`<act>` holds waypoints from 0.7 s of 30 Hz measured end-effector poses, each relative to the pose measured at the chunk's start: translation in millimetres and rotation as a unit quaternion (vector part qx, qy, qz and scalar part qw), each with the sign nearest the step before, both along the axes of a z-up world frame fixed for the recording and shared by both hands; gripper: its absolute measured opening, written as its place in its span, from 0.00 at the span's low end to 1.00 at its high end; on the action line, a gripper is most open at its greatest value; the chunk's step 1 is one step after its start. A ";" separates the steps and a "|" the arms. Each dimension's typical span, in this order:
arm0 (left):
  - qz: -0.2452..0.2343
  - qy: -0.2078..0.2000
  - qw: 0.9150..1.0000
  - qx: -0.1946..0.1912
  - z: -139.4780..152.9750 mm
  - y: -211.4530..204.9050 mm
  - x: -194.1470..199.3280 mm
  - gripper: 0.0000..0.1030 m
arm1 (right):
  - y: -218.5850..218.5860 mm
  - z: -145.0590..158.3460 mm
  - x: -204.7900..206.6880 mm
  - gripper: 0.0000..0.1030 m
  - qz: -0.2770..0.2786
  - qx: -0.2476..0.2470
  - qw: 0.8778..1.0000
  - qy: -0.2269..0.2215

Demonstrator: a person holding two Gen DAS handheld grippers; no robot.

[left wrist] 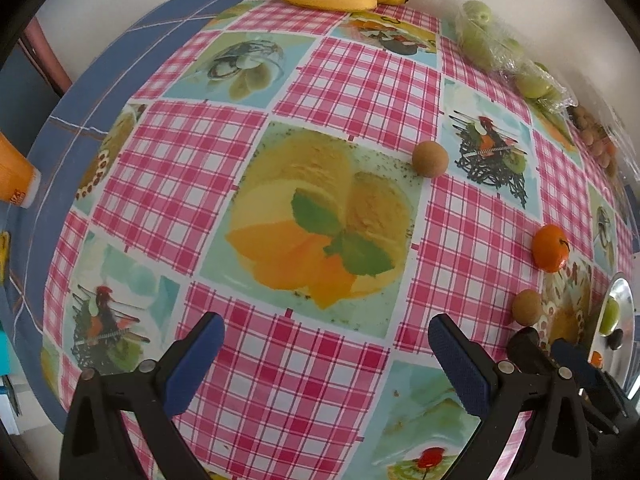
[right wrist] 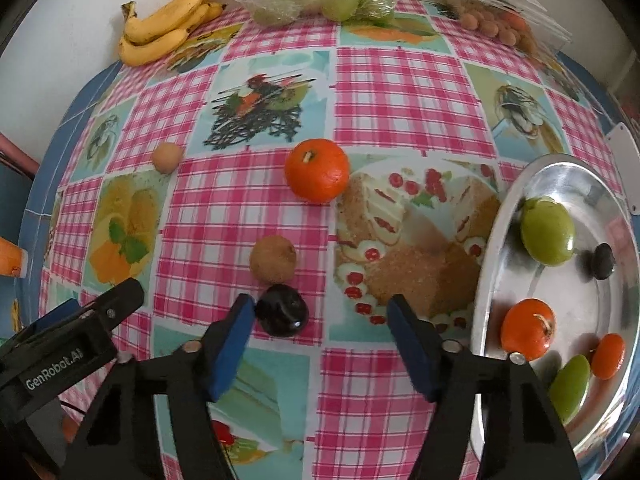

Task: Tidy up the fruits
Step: 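Close the right tool on the dark plum while the left tool moves toward the brown fruit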

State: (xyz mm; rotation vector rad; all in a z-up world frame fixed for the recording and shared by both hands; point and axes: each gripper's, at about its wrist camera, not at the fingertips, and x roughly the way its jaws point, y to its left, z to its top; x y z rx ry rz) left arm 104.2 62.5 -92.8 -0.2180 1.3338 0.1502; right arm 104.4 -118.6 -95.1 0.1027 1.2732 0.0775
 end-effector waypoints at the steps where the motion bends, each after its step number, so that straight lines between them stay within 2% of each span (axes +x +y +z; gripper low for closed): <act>1: 0.002 0.001 1.000 -0.003 -0.6 0.1 0.0 1.00 | 1.4 0.3 0.1 0.60 0.002 -0.001 1.000 -0.001; 5: 0.006 0.001 1.000 -0.004 -2.8 2.2 0.7 1.00 | 8.1 2.2 -0.2 0.51 0.015 -0.003 1.000 -0.005; 11: 0.018 -0.001 1.000 -0.015 -2.3 5.7 2.6 1.00 | 16.8 3.2 -1.6 0.33 0.029 0.009 1.000 -0.006; 12: 0.019 0.000 1.000 -0.016 -3.2 6.0 2.8 1.00 | 19.3 3.6 -1.0 0.27 0.030 0.014 0.999 -0.005; 21: 0.028 -0.012 0.999 -0.026 9.7 6.8 -1.3 1.00 | 13.5 11.9 -5.6 0.27 0.030 0.025 0.999 -0.013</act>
